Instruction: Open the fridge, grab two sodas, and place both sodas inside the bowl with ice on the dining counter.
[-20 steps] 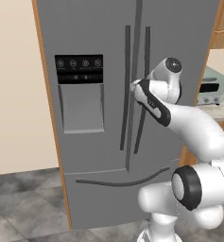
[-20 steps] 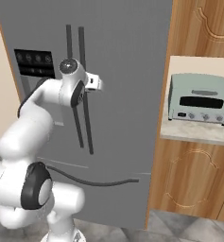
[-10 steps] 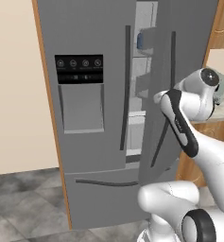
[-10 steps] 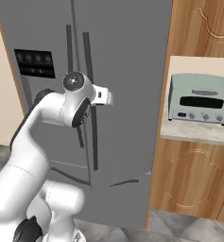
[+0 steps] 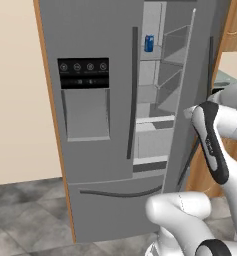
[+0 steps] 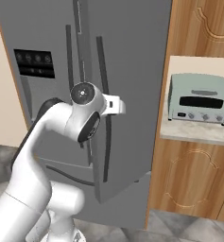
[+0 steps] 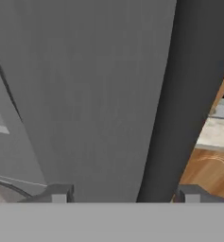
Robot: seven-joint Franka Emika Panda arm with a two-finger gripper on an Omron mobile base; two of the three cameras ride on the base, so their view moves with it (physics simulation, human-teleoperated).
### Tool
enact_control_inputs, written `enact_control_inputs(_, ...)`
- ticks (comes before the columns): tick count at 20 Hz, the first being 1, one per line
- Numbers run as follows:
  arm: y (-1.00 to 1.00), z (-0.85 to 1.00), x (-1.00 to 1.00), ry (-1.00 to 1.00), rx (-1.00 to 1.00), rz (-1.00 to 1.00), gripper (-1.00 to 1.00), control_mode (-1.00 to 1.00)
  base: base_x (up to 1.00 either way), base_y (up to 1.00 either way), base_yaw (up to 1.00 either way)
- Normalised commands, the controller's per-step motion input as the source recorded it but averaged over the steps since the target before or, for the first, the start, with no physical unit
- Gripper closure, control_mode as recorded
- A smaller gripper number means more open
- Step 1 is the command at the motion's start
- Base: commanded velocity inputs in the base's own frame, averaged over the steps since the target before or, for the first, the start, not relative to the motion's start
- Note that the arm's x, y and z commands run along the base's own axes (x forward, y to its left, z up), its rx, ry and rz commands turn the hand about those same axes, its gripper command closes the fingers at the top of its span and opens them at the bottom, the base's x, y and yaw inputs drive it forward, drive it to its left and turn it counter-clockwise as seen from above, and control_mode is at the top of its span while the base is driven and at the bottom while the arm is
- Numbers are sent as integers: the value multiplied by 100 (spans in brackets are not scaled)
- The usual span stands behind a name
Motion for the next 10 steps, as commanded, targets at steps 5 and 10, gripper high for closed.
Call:
enact_control_inputs(5, 0, 48, -100, -17, -5, 0, -100, -100, 0, 0, 0)
enact_control_inputs(10, 0, 65, -85, -18, -7, 0, -100, -100, 0, 0, 0)
